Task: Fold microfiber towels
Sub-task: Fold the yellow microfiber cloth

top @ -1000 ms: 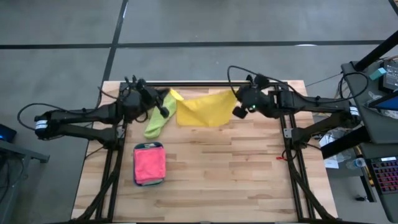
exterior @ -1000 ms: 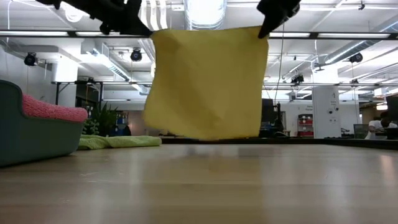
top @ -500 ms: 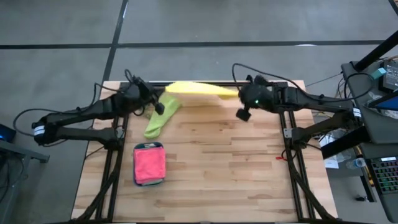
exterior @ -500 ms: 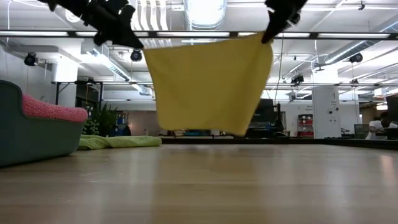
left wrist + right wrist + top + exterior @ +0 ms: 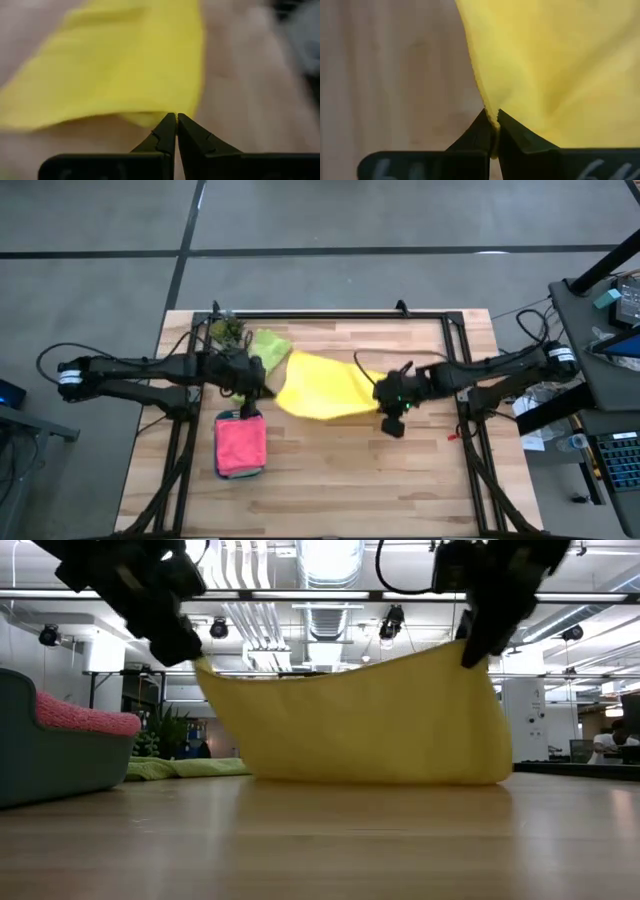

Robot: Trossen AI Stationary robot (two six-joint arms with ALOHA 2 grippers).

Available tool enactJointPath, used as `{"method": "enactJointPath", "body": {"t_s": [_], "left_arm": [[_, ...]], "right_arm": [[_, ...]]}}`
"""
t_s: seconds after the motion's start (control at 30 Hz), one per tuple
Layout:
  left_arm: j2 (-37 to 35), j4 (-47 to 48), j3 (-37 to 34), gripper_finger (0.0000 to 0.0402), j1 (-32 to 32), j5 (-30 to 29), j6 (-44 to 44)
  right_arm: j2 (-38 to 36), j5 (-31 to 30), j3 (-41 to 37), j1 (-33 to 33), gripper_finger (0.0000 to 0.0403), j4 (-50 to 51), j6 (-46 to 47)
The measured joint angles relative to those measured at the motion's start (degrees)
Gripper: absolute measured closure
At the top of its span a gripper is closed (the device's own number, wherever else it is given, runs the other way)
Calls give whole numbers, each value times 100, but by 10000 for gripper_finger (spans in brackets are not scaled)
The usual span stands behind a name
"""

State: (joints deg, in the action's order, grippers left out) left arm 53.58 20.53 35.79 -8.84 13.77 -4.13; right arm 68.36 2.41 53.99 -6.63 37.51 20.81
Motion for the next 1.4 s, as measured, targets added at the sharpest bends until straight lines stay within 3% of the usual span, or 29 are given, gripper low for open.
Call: {"method": "enactJointPath", "body": {"t_s": [0.1, 0.43, 0.77, 1.0, 1.4], "left_arm": [[94, -37, -2, 401, 289, 582, -147], [797, -72, -2, 401, 1188, 611, -1271], [1510, -35, 217, 401, 996, -1177, -1508], [1538, -89, 273, 402, 560, -2149, -1505], [1570, -540, 258, 401, -58, -2246, -1306]], "right_arm": [[5, 127, -231, -443, 394, -533, 519], [152, 107, -618, -1622, 394, -1579, 2072], [789, 22, -620, -1610, 394, -1078, 2523], [971, -751, -609, -1399, 394, -36, 2560], [890, -1162, -598, -763, 394, 520, 2153]]}}
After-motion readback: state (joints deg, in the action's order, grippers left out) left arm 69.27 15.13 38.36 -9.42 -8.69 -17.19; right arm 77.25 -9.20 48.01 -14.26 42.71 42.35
